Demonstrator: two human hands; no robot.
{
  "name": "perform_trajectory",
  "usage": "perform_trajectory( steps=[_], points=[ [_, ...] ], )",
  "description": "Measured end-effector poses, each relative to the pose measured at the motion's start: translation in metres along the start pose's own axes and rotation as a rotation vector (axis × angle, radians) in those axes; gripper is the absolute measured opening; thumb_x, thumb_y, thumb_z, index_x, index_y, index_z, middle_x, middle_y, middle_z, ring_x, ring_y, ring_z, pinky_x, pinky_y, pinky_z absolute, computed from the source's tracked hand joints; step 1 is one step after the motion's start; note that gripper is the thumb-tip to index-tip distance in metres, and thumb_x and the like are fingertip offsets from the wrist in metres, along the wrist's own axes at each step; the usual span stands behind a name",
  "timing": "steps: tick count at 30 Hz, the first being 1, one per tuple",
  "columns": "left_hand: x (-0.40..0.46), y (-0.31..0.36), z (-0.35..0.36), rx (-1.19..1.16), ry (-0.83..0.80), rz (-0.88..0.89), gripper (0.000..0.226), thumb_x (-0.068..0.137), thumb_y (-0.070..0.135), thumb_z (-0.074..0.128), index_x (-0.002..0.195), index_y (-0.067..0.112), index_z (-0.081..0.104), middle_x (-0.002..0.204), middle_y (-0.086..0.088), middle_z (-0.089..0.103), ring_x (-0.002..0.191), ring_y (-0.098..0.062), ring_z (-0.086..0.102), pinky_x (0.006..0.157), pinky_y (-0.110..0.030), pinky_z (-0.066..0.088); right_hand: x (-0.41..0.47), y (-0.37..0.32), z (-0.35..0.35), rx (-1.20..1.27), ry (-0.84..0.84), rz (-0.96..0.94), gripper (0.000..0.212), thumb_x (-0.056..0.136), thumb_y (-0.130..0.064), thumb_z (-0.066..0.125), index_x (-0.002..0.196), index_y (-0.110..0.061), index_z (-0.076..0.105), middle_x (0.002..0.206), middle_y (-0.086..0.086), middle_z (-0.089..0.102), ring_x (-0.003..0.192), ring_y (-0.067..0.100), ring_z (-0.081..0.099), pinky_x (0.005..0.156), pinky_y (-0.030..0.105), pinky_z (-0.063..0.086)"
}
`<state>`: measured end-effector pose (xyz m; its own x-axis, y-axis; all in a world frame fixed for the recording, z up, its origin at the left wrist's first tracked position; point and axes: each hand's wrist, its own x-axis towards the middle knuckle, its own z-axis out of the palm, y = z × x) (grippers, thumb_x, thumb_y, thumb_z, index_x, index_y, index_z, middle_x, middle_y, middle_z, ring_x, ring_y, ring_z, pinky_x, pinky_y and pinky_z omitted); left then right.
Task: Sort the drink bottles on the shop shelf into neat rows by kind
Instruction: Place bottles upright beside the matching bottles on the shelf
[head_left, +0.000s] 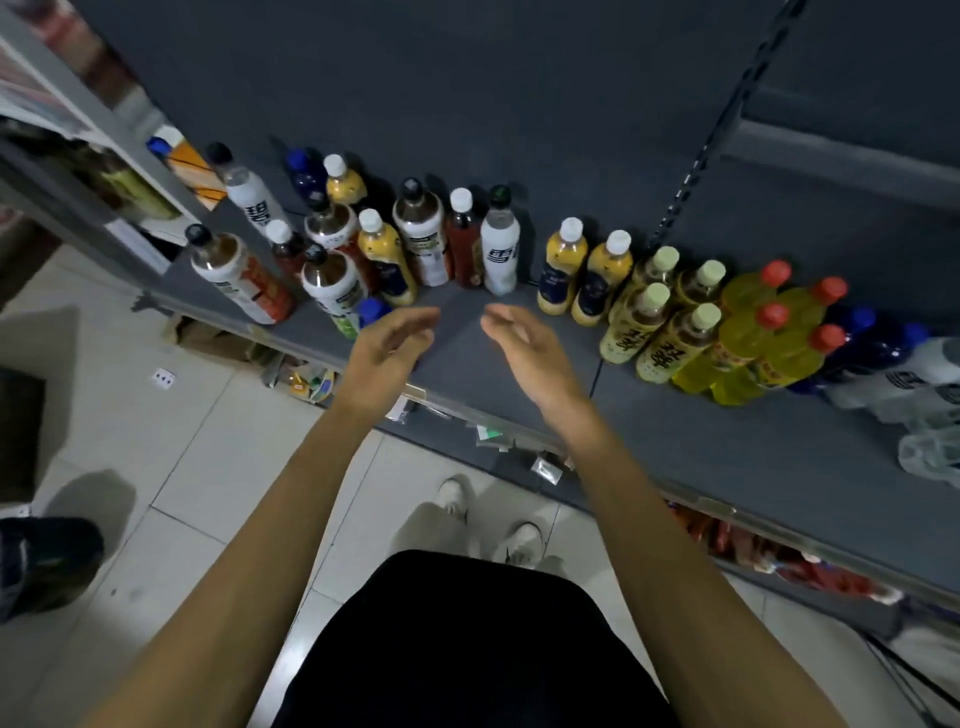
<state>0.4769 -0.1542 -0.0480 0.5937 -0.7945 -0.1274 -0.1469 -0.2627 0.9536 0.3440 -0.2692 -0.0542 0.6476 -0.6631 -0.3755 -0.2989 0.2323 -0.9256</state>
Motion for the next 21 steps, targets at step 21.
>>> perform_trajectory(
  steps=[21],
  points=[
    [0.059,-0.051,-0.134,-0.135,-0.036,0.051,0.030,0.098,0.001,0.040,0.110,0.018,0.062,0.107,-0.005,0.065,0.097,-0.019,0.061,0.084,-0.030,0.051,0.069,-0.044,0.095,-0.089,0.143,0.007,0.019,0.098,-0.026,0.054,0.115,-0.022,0.061,0.108,-0.012,0.063,0.096,0.008,0.062,0.093,0.027,0.049]
  ],
)
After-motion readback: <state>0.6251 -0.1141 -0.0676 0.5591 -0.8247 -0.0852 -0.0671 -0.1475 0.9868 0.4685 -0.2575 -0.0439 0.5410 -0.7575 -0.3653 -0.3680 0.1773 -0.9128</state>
